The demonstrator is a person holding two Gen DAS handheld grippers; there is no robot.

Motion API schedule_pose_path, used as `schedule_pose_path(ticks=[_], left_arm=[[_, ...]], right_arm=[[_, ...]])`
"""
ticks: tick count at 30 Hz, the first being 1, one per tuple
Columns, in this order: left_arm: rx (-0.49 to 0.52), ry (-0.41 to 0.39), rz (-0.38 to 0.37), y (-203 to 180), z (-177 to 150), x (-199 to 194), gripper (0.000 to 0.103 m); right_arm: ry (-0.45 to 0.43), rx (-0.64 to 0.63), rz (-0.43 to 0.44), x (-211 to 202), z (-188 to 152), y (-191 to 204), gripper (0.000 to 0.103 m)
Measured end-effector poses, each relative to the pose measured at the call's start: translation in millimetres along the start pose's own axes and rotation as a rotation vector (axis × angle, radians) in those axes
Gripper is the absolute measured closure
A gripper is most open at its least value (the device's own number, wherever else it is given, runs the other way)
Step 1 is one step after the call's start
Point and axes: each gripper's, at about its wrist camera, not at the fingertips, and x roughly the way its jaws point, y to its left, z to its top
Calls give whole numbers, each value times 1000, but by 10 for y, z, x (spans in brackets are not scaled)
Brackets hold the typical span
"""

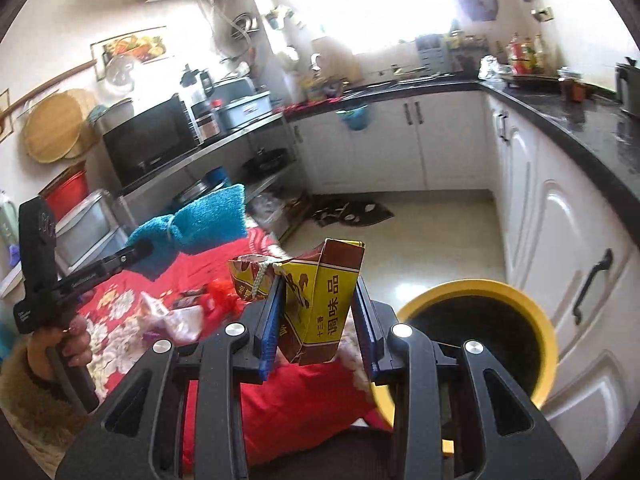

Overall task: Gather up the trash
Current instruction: 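Carry the blue scrubber and yellow box to the bin and release both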

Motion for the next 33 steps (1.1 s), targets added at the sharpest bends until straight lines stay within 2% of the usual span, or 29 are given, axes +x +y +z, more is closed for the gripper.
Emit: schedule_pose_path(ticks=[8, 21, 33], left_arm=[[42, 0, -53, -237, 47, 118, 96], [142, 21, -138, -826, 46, 392, 96], [167, 93, -190, -1228, -61, 738, 96]], right_arm=[[-46, 29, -90, -220, 9, -238, 71], [-101, 67, -243, -518, 7, -603, 71], [-85, 81, -363, -538, -104, -771, 71]])
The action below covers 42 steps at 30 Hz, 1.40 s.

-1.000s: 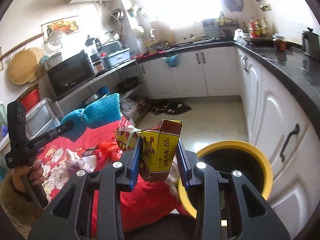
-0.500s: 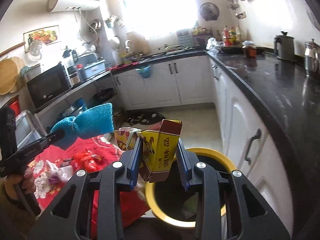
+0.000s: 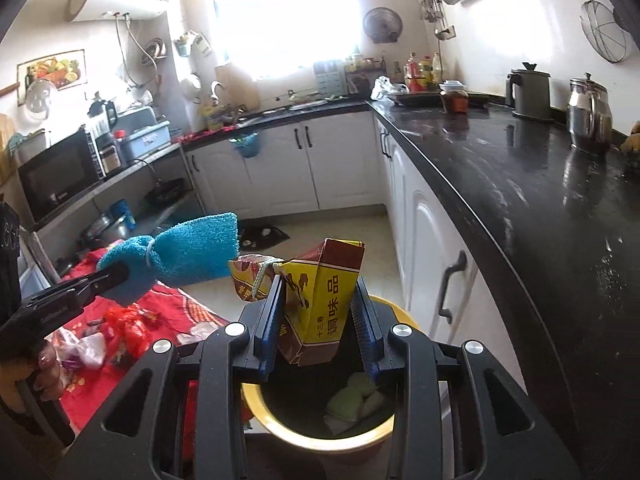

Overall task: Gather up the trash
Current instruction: 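Carry the blue scrubber and yellow box to the bin and release both, then move both open tools back over the remaining trash on the bedspread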

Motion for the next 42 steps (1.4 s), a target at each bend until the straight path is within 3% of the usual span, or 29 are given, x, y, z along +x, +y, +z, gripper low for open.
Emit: schedule_pose_path(ticks=[14, 26, 27, 28, 30, 36, 39, 42], left_arm=[[14, 125, -3, -142, -189, 514, 96], [20, 222, -10, -246, -385, 956, 93], [17, 227, -12, -244, -395, 982, 89], [16, 229, -13, -248, -399, 1000, 79], [14, 224, -15, -242, -408, 1018, 66], [-6, 232, 14, -142, -419, 1023, 50], [-6, 220, 29, -102, -398, 968, 33], [-21, 212, 34, -64, -374, 913, 22]], right_arm=[[75, -43, -106, 296, -230, -61, 71], [145, -80, -134, 679, -468, -85, 72], [146, -79, -131, 702, -480, -84, 72], [149, -79, -131, 714, -491, -77, 69], [148, -79, -144, 745, -514, -100, 52], [173, -58, -134, 800, -562, -134, 42], [175, -55, -126, 795, -580, -111, 36], [170, -56, -122, 770, -576, -66, 30]])
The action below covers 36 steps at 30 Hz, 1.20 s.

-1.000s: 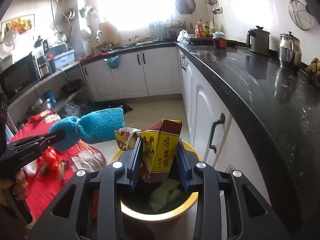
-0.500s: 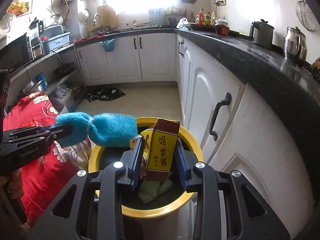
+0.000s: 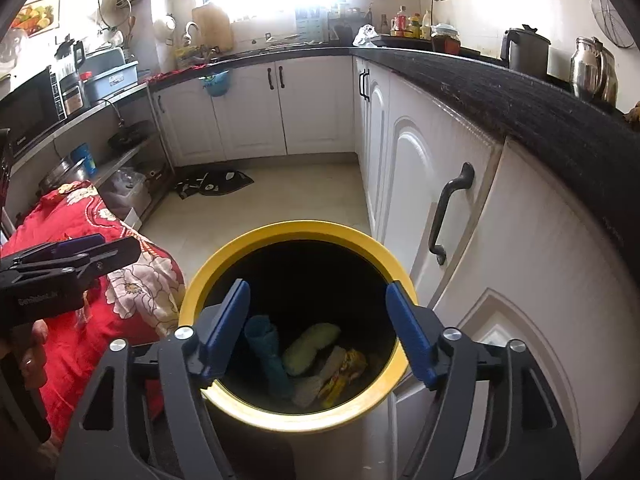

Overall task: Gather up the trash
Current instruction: 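Move both open tools back over the remaining trash on the bedspread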

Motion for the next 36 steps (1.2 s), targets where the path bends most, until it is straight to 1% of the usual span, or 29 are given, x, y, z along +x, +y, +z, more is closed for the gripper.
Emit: schedule_pose_path(ticks=[1, 3, 8, 16, 20, 28, 36], left_arm=[[-5, -5, 6, 17, 5, -25, 16], [-10, -14, 15, 40, 13, -70, 11], [-20, -33, 39, 85, 32, -174, 11], [-46, -81, 61, 199, 55, -410, 11], [-62, -111, 77, 280, 60, -550, 11], [-97, -174, 123, 462, 47, -837, 11], [-145, -229, 164, 727, -8, -1144, 11]], right_arm=[[-6, 1, 2, -17, 3, 9, 28], [-20, 1, -1, -55, 24, 18, 22], [-52, 6, -7, -150, 53, 31, 16], [-100, 9, 11, -315, 137, 57, 15], [-122, 5, 24, -399, 168, 119, 11], [-160, -13, 75, -575, 248, 335, 9], [-171, -40, 141, -679, 310, 598, 9]])
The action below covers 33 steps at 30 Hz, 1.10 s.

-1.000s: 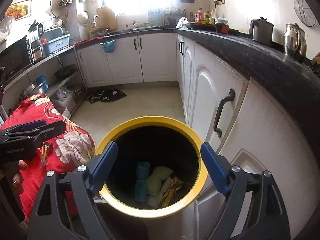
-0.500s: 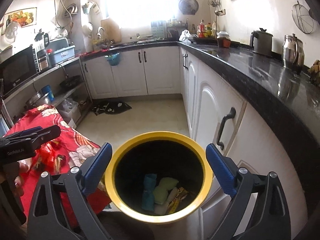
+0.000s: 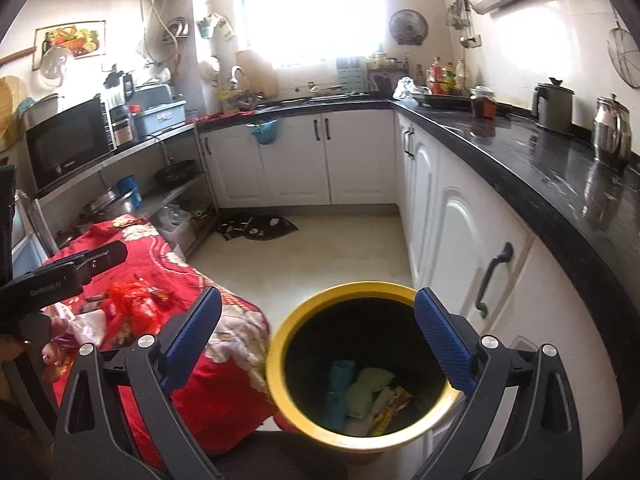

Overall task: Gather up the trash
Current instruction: 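Move both open tools back over the remaining trash on the bedspread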

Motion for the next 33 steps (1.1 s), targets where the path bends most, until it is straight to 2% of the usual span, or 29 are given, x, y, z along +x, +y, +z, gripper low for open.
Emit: schedule_pose_path(ticks=[15, 25, 33], left_arm=[[-110, -72, 111, 720, 45, -392, 11], [-173, -100, 185, 1167, 6, -605, 11], [-224, -99, 247, 1518, -77, -702, 11]], right_arm=[[19, -85, 169, 49, 54, 780, 9], [74, -159, 292, 198, 27, 1390, 9], [133, -210, 339, 391, -58, 1712, 9]])
